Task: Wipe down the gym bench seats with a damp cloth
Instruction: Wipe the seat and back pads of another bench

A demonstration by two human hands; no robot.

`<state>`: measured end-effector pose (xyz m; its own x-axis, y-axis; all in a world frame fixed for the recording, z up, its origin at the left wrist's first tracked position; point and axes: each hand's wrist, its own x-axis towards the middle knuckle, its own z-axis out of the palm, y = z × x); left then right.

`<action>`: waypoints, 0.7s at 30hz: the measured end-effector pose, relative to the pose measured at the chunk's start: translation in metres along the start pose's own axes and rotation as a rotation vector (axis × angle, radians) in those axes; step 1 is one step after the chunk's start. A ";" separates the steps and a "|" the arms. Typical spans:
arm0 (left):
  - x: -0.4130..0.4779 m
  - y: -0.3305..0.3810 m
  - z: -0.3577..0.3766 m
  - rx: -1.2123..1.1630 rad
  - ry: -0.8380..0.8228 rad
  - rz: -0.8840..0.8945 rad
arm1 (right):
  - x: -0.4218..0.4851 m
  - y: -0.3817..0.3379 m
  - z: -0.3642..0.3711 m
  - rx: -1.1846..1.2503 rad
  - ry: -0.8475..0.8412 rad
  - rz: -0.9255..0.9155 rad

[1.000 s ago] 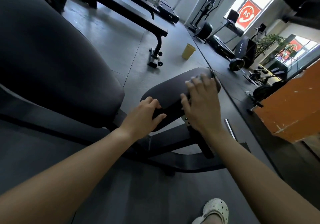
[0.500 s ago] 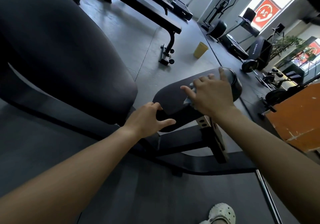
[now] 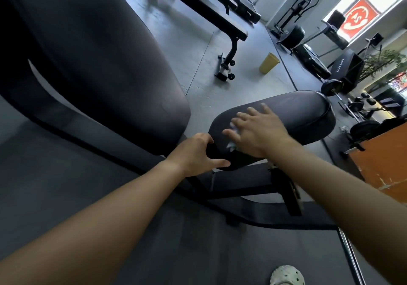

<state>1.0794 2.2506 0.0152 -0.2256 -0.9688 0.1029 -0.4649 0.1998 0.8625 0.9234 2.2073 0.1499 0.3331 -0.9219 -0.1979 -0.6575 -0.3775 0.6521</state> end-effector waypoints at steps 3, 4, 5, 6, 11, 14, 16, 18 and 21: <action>-0.001 0.002 -0.001 -0.003 0.002 0.007 | 0.003 0.022 -0.011 -0.032 -0.040 0.075; -0.002 0.002 -0.001 -0.005 0.006 0.008 | 0.004 0.022 -0.012 -0.049 -0.046 0.092; -0.003 0.003 0.000 -0.012 0.011 0.006 | 0.004 0.019 -0.011 -0.057 -0.054 0.107; -0.004 0.003 0.000 -0.015 0.013 -0.001 | 0.004 0.013 -0.010 -0.050 -0.059 0.122; 0.000 -0.001 0.003 0.009 0.003 -0.043 | -0.001 -0.036 0.007 -0.021 -0.053 0.064; 0.001 -0.003 0.005 0.018 -0.004 -0.030 | -0.002 -0.049 0.015 -0.013 -0.040 0.002; 0.001 -0.002 0.006 0.030 0.005 -0.018 | -0.003 -0.042 0.013 -0.005 -0.025 -0.028; 0.001 -0.001 0.009 0.045 0.000 -0.004 | -0.007 -0.025 0.007 -0.003 -0.014 -0.035; 0.000 0.000 0.014 0.089 -0.018 0.033 | -0.015 0.006 -0.003 -0.024 0.032 0.060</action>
<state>1.0669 2.2526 0.0083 -0.2571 -0.9588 0.1211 -0.5307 0.2448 0.8114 0.9163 2.2191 0.1585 0.3155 -0.9393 -0.1349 -0.6608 -0.3194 0.6792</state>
